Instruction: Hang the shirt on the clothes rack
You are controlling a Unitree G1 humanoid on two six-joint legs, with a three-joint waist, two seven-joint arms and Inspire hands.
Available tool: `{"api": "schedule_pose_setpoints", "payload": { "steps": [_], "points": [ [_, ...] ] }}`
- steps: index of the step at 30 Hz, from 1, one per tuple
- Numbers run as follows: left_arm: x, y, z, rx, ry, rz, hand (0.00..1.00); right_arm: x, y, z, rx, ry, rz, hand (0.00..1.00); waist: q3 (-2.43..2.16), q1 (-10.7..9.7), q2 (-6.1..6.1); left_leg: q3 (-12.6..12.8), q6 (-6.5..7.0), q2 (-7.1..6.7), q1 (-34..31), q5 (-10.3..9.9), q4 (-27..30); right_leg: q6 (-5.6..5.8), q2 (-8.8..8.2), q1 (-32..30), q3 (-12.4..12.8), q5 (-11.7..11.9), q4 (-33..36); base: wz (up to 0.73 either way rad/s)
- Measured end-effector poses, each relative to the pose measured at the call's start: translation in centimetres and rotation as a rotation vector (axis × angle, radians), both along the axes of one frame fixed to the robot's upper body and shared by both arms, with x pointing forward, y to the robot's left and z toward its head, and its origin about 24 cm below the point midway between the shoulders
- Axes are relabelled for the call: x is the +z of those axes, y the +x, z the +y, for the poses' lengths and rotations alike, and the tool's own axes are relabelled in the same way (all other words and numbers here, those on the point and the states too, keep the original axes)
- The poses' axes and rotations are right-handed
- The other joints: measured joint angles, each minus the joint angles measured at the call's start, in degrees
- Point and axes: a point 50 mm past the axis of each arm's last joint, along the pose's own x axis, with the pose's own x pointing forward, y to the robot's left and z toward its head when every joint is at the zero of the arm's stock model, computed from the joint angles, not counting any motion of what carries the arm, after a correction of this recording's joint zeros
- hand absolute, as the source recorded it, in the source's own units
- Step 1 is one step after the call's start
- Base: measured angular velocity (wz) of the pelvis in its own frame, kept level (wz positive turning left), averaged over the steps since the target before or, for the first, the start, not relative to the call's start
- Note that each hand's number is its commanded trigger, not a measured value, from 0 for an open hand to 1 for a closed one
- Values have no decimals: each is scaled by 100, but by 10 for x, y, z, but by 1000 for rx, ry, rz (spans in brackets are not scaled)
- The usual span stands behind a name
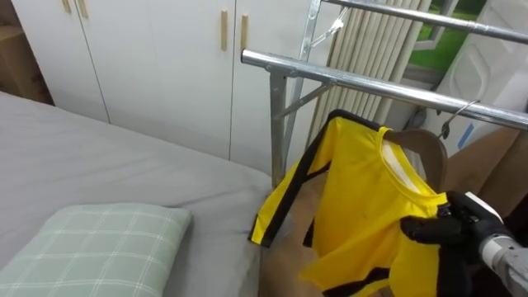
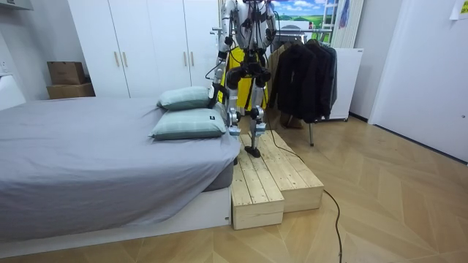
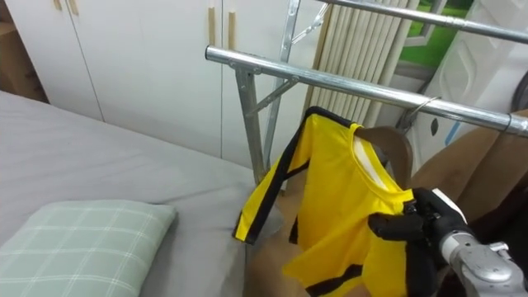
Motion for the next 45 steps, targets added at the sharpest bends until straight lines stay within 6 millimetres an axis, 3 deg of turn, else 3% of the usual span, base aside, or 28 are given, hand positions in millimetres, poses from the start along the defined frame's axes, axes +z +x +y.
{"api": "schedule_pose_setpoints", "payload": {
  "steps": [24, 35, 45],
  "points": [
    [0, -2, 2, -10, -21, 20, 0, -2, -2, -4, -48, -31, 2, 0, -5, -43, 22, 56, 0, -1, 22, 0, -15, 3, 2, 2, 58, -1, 0, 0],
    [-1, -6, 0, 2, -53, 60, 0, 3, 0, -5, -41, -41, 4, 0, -72, -197, 112, 80, 2, -24, 20, 1, -10, 17, -14, -13, 63, -9, 8, 0],
    [-1, -6, -1, 12, -59, 63, 0, 10, 2, -13, -105, -49, -33, 0, -85, -215, 135, 107, 2, -24, 30, 1, -9, 26, -7, -33, 101, -15, 59, -2]
  ]
}}
